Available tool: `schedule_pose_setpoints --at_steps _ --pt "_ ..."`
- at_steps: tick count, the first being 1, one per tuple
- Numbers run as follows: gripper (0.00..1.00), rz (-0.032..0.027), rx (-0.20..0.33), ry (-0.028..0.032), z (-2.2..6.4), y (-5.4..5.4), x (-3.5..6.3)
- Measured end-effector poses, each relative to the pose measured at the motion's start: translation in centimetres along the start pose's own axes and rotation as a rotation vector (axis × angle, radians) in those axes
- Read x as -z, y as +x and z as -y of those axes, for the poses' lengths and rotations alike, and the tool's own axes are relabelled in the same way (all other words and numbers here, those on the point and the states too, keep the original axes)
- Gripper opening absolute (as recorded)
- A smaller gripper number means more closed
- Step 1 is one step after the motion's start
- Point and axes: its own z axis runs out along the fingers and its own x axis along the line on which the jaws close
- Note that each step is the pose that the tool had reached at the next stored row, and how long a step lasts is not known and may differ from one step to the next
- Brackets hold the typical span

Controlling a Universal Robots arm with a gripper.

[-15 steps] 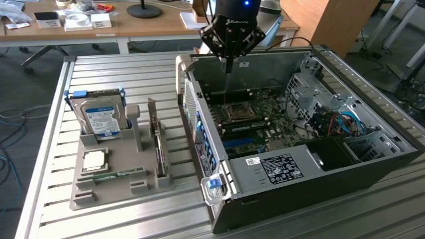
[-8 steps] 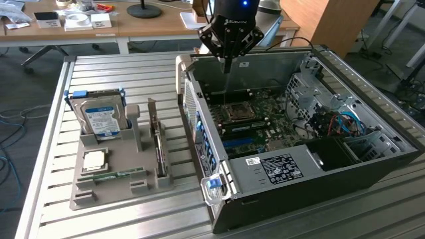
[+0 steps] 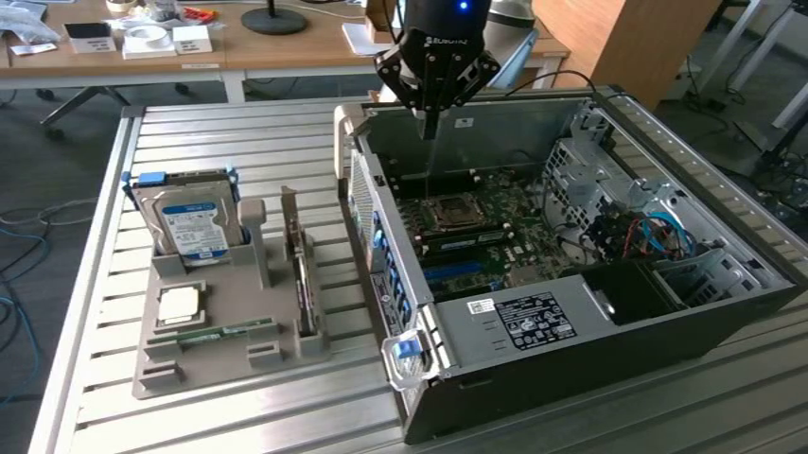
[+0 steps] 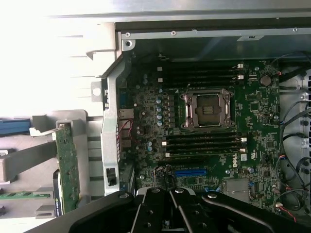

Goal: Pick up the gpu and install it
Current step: 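Reach for the gpu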

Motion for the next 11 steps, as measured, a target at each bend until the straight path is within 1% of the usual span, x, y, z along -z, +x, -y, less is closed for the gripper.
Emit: schedule_pose_setpoints --at_steps 7,11 --pt "0.11 0.0001 0.000 0.0000 0.00 0.09 0.00" --pt "0.11 0.0000 0.000 0.0000 0.04 0.48 0.01"
